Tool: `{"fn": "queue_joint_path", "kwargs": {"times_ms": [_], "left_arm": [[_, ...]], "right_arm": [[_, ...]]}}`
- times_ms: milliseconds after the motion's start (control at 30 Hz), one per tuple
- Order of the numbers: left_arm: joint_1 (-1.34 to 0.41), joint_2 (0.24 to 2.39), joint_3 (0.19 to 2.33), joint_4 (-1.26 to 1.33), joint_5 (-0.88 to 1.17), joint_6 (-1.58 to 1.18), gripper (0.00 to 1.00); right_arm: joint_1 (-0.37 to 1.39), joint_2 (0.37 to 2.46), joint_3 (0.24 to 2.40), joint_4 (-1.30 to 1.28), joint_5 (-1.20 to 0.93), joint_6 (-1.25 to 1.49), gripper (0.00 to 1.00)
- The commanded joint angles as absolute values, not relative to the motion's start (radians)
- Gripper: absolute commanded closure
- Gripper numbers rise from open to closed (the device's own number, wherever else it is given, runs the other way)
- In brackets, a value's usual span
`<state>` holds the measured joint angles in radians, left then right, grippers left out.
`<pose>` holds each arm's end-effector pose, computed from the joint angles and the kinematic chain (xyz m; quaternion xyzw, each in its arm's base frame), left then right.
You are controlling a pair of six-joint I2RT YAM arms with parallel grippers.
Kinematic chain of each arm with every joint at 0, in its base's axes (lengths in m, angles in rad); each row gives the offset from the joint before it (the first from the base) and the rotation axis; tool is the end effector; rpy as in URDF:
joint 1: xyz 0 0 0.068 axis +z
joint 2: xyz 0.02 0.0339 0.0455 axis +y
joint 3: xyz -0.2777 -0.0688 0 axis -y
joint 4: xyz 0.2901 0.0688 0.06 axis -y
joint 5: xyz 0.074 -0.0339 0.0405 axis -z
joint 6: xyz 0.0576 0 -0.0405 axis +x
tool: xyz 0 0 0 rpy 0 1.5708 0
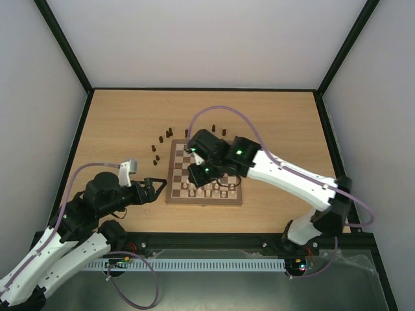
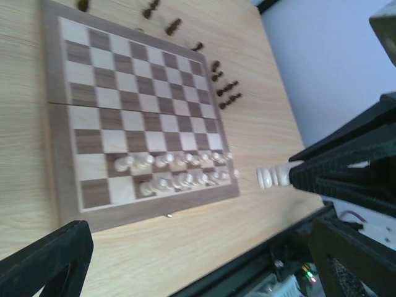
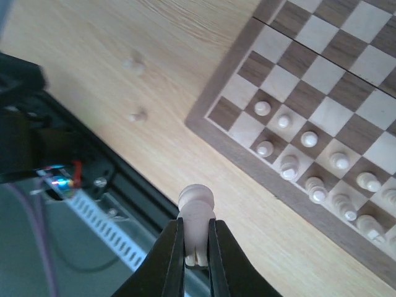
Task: Set up the chess pieces on the board
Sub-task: Place the chess piece on the chessboard.
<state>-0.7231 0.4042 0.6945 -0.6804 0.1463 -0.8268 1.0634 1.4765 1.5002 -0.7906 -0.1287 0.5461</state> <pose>0.1044 -0.1033 0.3134 -0.0023 0.8295 -0.4318 0.3542 0.1767 0.3330 0.3658 -0.2592 0.8814 0.3224 0.2280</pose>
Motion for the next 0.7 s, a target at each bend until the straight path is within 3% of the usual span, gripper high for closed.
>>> {"fn": "queue_joint_path", "kwargs": {"times_ms": [0,267,667], "left_arm": [[-0.716,0.394,0.725,-0.765,-0.014,-0.808,0.01],[-0.716,0.375,0.72,-0.797,-0.041,-0.79,0.01],[-0.716,0.37,0.696,-0.749,0.008,-0.759,0.01]], "right_arm": [[1.126,1.624,1.627,-1.013,0.067,0.534,0.92],[1.191,1.859,1.791,-1.092,0.174,0.596,0.92],[1.221,2.025,1.839,-1.075,0.208,0.733,0.92]]}}
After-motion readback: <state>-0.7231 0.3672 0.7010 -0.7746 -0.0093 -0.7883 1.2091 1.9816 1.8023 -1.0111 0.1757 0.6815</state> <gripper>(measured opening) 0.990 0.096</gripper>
